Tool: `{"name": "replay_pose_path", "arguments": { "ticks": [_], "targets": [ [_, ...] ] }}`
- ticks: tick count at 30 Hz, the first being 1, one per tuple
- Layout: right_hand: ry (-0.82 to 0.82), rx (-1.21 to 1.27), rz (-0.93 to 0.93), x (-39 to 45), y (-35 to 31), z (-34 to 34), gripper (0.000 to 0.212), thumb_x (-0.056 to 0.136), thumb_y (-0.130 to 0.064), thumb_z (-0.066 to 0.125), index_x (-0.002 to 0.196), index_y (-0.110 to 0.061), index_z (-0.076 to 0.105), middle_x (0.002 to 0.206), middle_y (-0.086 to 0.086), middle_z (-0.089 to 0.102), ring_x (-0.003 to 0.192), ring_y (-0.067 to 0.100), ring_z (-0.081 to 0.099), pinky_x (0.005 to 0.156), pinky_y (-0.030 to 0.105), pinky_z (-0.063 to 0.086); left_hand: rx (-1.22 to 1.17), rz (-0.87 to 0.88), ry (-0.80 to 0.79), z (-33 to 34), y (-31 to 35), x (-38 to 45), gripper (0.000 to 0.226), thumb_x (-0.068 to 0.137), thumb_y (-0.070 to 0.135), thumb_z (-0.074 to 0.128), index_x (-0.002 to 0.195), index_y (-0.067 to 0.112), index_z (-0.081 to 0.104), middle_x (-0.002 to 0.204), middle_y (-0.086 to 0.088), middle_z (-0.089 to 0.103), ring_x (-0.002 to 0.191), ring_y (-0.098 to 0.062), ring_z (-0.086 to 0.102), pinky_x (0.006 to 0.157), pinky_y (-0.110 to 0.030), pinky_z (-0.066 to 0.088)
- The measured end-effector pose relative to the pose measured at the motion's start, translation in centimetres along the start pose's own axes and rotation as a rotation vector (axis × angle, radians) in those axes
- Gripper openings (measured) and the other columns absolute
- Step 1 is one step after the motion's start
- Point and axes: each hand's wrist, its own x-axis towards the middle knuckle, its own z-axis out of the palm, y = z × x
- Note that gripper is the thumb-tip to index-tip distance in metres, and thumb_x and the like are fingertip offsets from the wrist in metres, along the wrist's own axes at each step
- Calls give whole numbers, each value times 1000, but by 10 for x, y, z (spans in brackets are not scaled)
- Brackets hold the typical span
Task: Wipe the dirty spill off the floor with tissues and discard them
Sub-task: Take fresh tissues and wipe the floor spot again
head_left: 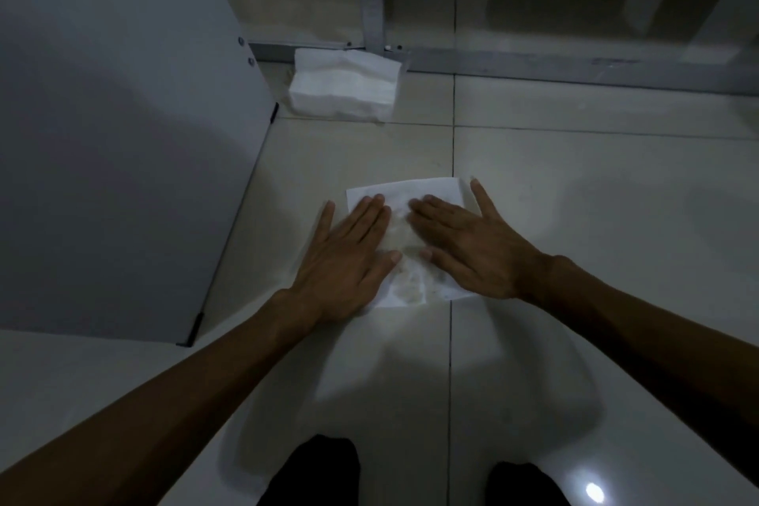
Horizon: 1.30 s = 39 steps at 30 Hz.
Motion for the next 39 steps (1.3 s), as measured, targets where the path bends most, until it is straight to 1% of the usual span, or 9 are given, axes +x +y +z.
{"name": "replay_pose_path", "arguments": {
  "ticks": [3,7,11,15,19,24,29,35,39],
  "targets": [
    [132,140,29,8,2,-11,64,102,-50,31,148,-12,52,153,10,52,144,26,46,123,62,16,-48,-53,71,-1,-1,-1,79,96,61,0,164,19,6,172,-2,-6,158,-15,-11,127,-52,-6],
    [276,175,90,27,9,-19,44,91,-23,56,130,-6,67,133,14,67,122,34,63,106,53,43,-136,-186,117,-3,-6,1,70,100,57,10,163,25,15,173,-1,-2,158,-14,-9,127,-49,-8],
    [275,193,173,46,17,-27,39,93,-18,64,132,-12,65,135,10,66,121,32,60,101,47,42,-209,-227,165,-9,-18,8,62,104,49,28,160,23,28,170,-1,18,158,-16,10,128,-48,-6],
    [280,121,187,59,23,-30,39,90,-20,61,128,-14,68,120,12,68,109,33,59,86,40,35,-278,-235,246,-18,-26,26,53,102,31,55,152,16,45,153,-7,51,142,-25,42,127,-46,13],
    [288,109,187,67,25,-32,24,90,-20,65,111,-16,76,103,10,68,99,32,60,85,41,36,-265,-242,312,-28,-34,45,43,96,26,64,137,14,63,121,-8,69,115,-31,60,109,-43,36],
    [337,146,196,64,25,-32,13,91,-16,66,99,-18,77,96,6,71,95,29,62,88,42,39,-239,-220,354,-32,-35,51,11,90,20,70,95,19,79,89,-4,73,86,-27,64,88,-40,42],
    [369,90,151,50,24,-29,23,93,-10,64,113,-15,75,104,7,70,99,30,60,87,42,36,-241,-160,386,-19,-31,37,11,92,20,67,96,22,78,90,0,70,88,-23,61,89,-38,36],
    [268,-13,-31,36,17,-20,43,95,-23,51,133,-9,65,137,12,65,125,29,61,106,48,38,-230,-10,337,-10,-20,22,38,98,22,60,134,9,64,129,-11,68,119,-31,61,108,-42,39],
    [73,-95,-59,31,19,-8,61,107,-47,26,155,-12,41,164,11,36,155,22,28,126,58,13,-231,84,283,-9,-16,15,49,99,27,53,144,8,56,148,-12,57,138,-28,51,121,-42,31]
  ]
}}
